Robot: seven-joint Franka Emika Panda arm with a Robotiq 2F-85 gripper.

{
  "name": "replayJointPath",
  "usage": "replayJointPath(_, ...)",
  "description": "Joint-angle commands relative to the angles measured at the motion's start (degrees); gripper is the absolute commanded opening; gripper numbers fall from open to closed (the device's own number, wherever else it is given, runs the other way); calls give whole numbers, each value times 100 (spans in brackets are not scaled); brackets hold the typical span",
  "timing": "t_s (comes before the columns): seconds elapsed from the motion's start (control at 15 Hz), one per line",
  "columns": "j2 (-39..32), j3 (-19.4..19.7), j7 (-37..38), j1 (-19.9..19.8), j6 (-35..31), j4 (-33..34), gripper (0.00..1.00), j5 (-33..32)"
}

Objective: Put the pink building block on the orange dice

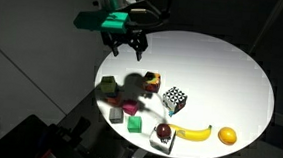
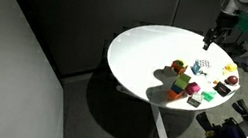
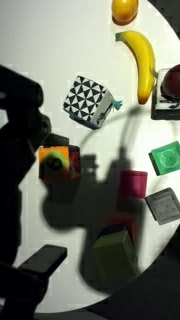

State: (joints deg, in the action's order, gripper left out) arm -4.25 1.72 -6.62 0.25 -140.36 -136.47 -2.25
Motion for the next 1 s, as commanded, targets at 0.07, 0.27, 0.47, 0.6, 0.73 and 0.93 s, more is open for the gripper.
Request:
replayJointPath(0.07, -314, -46, 152, -16, -80, 29, 100, -137)
replayJointPath(0.27, -477, -32, 229, -1, -196, -6, 100, -247)
replayJointPath(0.47, -653, -24, 367, 16, -452, -59, 100, -275)
replayJointPath(0.6, -794, -20, 486, 32, -688, -100, 100, -253)
replayJointPath(0.73, -946, -29, 537, 44, -865, -127, 100, -204)
replayJointPath(0.93, -1163, -5, 673, 80, -1105, -180, 100, -211)
